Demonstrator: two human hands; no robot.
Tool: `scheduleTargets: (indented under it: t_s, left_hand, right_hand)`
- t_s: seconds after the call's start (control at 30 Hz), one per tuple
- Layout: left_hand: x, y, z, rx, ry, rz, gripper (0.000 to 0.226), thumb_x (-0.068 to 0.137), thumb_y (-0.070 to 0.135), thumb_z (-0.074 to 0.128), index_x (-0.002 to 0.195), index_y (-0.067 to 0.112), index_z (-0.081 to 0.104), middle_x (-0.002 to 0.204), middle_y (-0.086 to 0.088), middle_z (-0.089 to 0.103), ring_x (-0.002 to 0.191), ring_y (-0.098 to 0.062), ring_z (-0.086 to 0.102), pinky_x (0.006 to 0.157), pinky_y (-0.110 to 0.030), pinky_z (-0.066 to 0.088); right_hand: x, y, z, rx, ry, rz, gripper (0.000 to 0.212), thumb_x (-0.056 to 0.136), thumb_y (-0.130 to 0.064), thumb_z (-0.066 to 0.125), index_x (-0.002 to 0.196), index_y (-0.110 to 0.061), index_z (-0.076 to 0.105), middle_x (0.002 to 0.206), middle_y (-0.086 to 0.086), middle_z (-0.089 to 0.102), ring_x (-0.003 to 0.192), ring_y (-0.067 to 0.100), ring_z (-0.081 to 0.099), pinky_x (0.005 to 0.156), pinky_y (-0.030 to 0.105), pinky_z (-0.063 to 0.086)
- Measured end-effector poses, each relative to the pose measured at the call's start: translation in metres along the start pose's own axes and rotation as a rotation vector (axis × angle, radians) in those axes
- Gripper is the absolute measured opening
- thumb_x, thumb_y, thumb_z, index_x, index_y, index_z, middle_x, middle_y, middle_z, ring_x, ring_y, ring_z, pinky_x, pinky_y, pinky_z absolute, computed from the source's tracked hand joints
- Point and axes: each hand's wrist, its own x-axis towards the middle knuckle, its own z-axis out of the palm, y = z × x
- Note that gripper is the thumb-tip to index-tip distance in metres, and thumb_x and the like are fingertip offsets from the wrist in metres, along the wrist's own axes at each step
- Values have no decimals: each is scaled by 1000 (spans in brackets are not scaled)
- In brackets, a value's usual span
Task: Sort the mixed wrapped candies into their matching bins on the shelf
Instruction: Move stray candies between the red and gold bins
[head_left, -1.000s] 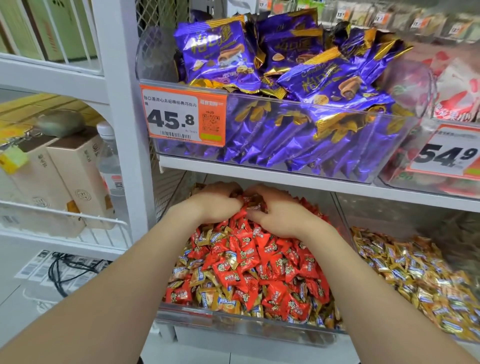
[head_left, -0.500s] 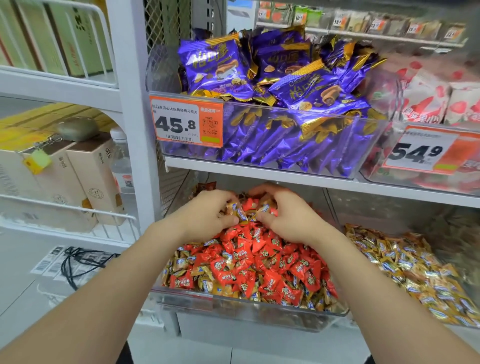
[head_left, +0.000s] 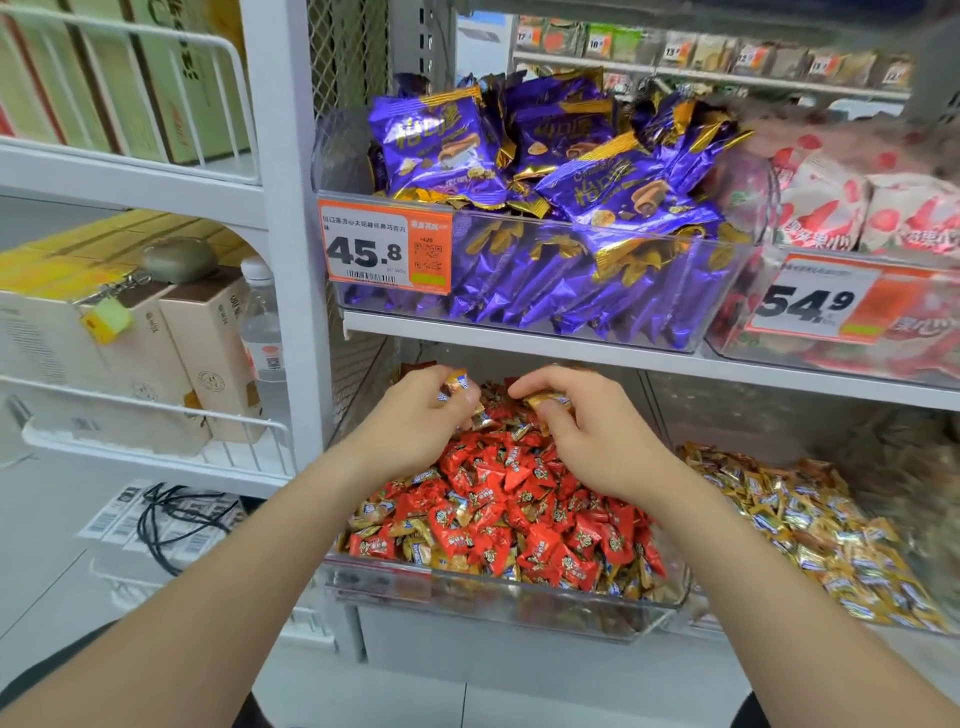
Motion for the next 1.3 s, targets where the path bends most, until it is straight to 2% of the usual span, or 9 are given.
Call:
scheduleTargets:
  t_s: [0.1, 0.2, 0.3, 0.4, 0.57, 0.73, 0.97, 1.13, 1.3]
  left_hand:
    - [-3, 3, 0, 58, 80, -64, 34, 111, 37, 40, 103, 15, 64, 85, -9, 72, 48, -7, 49, 49, -27, 36]
    - [-6, 0, -2, 195, 191, -89, 54, 111, 44, 37, 76, 8, 55, 63, -5, 57, 60, -24, 56, 61, -36, 42]
    - [-8, -2, -4, 274, 225, -72, 62, 105, 56, 47, 63, 11, 51, 53, -3, 59, 56, -25, 63, 65, -38, 52]
    - [-5, -11, -4, 316, 225, -47, 41, 104, 42, 57, 76, 14, 69, 59, -2, 70, 58, -20, 69, 68, -41, 59]
    - [1, -10, -9, 437, 171, -11, 31, 104, 7, 54, 126, 20, 71, 113, -4, 73, 98, -26, 70, 87, -39, 58]
    - [3, -18, -17, 602, -145, -7, 59, 93, 60, 67, 138, 24, 51, 78, 9, 53, 77, -23, 60, 72, -39, 50]
    - [6, -29, -12, 674, -248, 106, 38, 94, 60, 65, 107, 28, 50, 78, 2, 59, 72, -21, 58, 69, -39, 50]
    - [4, -22, -12, 590, -242, 119, 28, 105, 52, 50, 84, 35, 47, 73, 4, 61, 69, -13, 58, 66, -38, 47]
    - [-3, -9, -22, 401, -87, 21, 25, 102, 15, 46, 95, 15, 70, 59, 7, 65, 43, -3, 55, 47, -16, 43]
  right_hand:
    - [-2, -1, 1, -51, 34, 158, 32, 95, -11, 49, 84, -22, 77, 61, -8, 63, 51, 3, 52, 55, 24, 43]
    - [0, 1, 2, -161, 173, 271, 30, 79, -31, 49, 55, -14, 52, 46, -5, 44, 47, 22, 48, 54, 37, 49]
    - [1, 2, 7, -261, 133, 157, 22, 89, -37, 50, 87, -30, 71, 58, -9, 56, 66, 25, 64, 63, 39, 55]
    - [2, 3, 13, -430, 39, 12, 32, 103, -33, 49, 133, -38, 61, 91, -7, 72, 92, 27, 70, 74, 42, 58]
    - [11, 5, 23, -546, -155, -96, 39, 105, -24, 50, 143, -33, 56, 131, -4, 61, 109, 28, 68, 84, 46, 58]
    - [14, 11, 25, -543, -267, -40, 40, 99, -24, 58, 136, -35, 63, 134, -5, 67, 121, 26, 64, 95, 48, 57]
    - [12, 15, 15, -118, -38, 112, 10, 89, -45, 76, 89, -35, 76, 81, -14, 72, 83, 10, 63, 82, 29, 50]
    - [5, 9, 6, -6, -39, 194, 20, 99, -44, 67, 92, -26, 70, 79, -5, 70, 65, 2, 60, 59, 23, 45]
    - [2, 2, 7, 88, 33, 234, 18, 99, -20, 49, 98, -27, 65, 63, 0, 63, 45, 7, 44, 46, 24, 37]
